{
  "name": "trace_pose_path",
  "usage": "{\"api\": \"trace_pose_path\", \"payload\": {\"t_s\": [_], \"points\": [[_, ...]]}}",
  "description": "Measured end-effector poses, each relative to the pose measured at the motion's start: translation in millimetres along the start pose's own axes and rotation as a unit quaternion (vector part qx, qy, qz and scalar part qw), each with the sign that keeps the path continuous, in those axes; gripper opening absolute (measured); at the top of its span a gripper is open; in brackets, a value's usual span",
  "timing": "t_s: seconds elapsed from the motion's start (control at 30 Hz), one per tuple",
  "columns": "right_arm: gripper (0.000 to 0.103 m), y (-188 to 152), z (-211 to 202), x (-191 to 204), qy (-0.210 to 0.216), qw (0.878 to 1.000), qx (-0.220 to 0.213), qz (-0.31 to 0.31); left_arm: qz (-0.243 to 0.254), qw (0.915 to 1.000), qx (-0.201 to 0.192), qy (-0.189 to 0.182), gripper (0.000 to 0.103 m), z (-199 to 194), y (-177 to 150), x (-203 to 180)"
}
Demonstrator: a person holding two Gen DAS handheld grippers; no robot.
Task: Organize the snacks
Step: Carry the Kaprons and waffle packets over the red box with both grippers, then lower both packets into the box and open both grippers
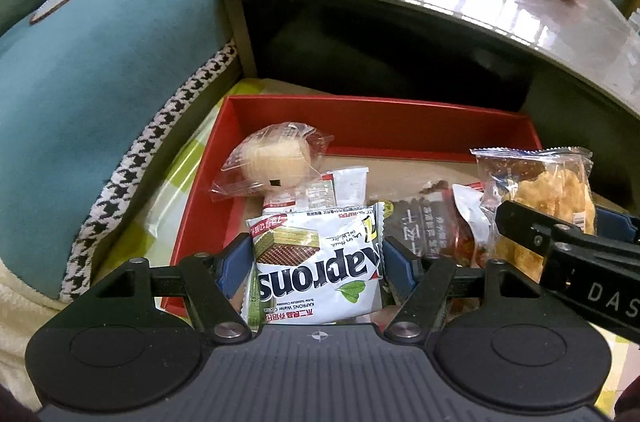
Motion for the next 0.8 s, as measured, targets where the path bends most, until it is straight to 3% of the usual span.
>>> {"api": "trace_pose_path", "payload": {"t_s": [0.8], "points": [[0.080,0,22,0,-0.010,1.000,0.000,-0.008,0.000,0.9998,0.009,0.015,0.080,17,2,-1]]}}
Point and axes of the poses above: each gripper's, at about its wrist camera, not at the fingertips, and z roughly the way its jaws point, x to its left, y to its top, the point moved 2 cm from there along z, roughly the way its jaws point, and after that the axes turned 1 degree about x, right-handed, at the moved point
